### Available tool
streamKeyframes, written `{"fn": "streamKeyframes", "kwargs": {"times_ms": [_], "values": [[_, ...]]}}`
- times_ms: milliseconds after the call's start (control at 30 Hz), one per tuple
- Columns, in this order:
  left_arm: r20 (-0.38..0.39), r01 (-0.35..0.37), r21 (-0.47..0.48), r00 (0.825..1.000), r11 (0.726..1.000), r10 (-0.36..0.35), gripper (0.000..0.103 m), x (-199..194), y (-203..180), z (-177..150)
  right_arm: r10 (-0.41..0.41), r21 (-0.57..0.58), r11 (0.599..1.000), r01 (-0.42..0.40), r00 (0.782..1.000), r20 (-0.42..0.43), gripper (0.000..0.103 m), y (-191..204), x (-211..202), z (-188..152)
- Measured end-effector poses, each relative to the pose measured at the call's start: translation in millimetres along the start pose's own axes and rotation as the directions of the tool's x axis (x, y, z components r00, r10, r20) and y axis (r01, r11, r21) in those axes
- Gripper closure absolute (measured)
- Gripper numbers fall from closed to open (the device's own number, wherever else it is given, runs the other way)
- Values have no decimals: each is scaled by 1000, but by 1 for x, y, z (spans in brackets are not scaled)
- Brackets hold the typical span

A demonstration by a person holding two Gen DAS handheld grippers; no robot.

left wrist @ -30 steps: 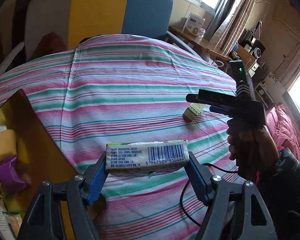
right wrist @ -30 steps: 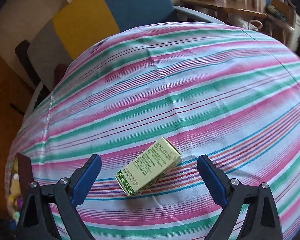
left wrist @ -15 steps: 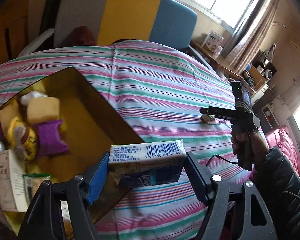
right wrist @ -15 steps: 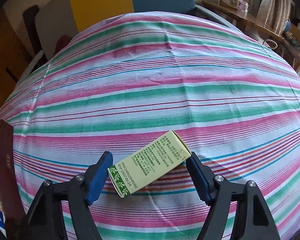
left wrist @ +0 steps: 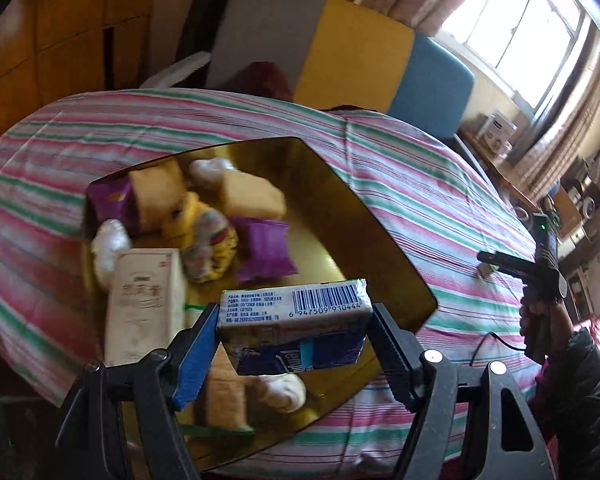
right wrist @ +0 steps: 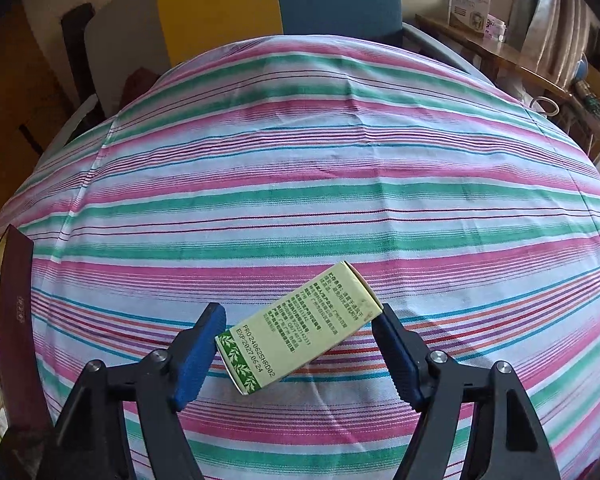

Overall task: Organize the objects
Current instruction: 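Carry the tissue pack into the gold tray and open the left gripper, then carry the green medicine box into the gold tray and open the right gripper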

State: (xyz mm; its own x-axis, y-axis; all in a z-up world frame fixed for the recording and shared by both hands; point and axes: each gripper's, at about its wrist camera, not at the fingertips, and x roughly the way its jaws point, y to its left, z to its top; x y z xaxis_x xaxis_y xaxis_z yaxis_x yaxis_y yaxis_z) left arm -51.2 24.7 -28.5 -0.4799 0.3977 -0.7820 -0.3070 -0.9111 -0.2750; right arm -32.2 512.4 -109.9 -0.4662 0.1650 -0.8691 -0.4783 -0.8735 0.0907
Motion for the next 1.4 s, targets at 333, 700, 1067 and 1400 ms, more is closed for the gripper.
{"fn": "streamKeyframes", "kwargs": {"times_ms": [333, 700, 1067, 1400], "values": [[-32, 9, 44, 999, 999, -8, 29, 36, -9, 15, -3, -22, 1000, 3, 1000, -14, 27, 9, -2, -6], [-102, -32, 126, 994, 992, 45, 27, 89, -22, 23, -1, -33, 999, 1, 1000, -16, 27, 11, 1, -3], [-68, 34, 131, 997, 991, -25, 19, 66, -22, 17, -5, -29, 1000, 4, 1000, -16, 27, 10, 2, -2], [58, -127, 130, 991, 983, 120, 19, 19, -19, 8, -4, -43, 999, 3, 1000, -16, 27, 9, 1, -5]]}}
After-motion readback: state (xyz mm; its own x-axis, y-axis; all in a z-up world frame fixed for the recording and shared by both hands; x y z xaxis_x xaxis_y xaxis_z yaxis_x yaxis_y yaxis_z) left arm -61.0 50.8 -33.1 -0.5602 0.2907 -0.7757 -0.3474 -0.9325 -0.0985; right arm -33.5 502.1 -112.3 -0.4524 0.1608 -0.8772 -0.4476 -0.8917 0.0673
